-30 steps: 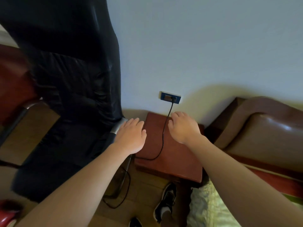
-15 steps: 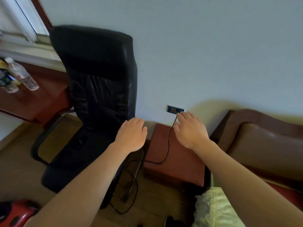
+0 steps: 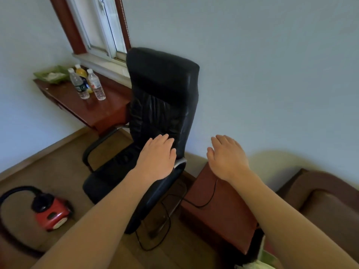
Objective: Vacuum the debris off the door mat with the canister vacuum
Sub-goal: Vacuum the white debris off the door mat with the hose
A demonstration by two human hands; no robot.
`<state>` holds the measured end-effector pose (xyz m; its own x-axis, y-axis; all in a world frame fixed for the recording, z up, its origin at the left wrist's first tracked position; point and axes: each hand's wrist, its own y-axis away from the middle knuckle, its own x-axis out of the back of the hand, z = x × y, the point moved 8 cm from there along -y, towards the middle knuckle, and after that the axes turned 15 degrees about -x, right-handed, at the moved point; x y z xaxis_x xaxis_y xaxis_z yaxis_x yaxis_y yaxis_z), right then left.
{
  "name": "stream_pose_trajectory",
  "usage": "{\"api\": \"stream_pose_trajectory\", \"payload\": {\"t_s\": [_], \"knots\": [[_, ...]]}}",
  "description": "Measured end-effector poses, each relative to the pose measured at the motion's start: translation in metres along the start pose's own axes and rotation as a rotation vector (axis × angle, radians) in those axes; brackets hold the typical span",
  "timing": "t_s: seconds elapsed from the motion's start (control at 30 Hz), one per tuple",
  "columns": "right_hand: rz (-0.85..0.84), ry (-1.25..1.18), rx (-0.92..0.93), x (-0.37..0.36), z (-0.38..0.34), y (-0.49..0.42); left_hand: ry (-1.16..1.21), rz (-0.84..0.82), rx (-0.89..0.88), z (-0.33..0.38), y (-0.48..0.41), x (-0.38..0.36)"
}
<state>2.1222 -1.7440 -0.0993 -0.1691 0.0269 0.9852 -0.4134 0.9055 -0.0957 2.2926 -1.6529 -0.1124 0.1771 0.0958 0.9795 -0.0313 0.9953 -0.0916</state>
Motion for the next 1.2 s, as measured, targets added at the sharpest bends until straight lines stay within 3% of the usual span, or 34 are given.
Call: {"api": "stream_pose_trajectory", "payload": {"t_s": [0.53,1.2], "knots": [[-0.063,-0.145,0.329,-0.004,-0.184,0.035,-0.024,0.114,0.44,-0.121,0.167,0.049],[-0.161,-0.123,0.648,-0.047,-0.469,0.18,-0.075,0.139,0.741,-0.276,0.45,0.084]]}}
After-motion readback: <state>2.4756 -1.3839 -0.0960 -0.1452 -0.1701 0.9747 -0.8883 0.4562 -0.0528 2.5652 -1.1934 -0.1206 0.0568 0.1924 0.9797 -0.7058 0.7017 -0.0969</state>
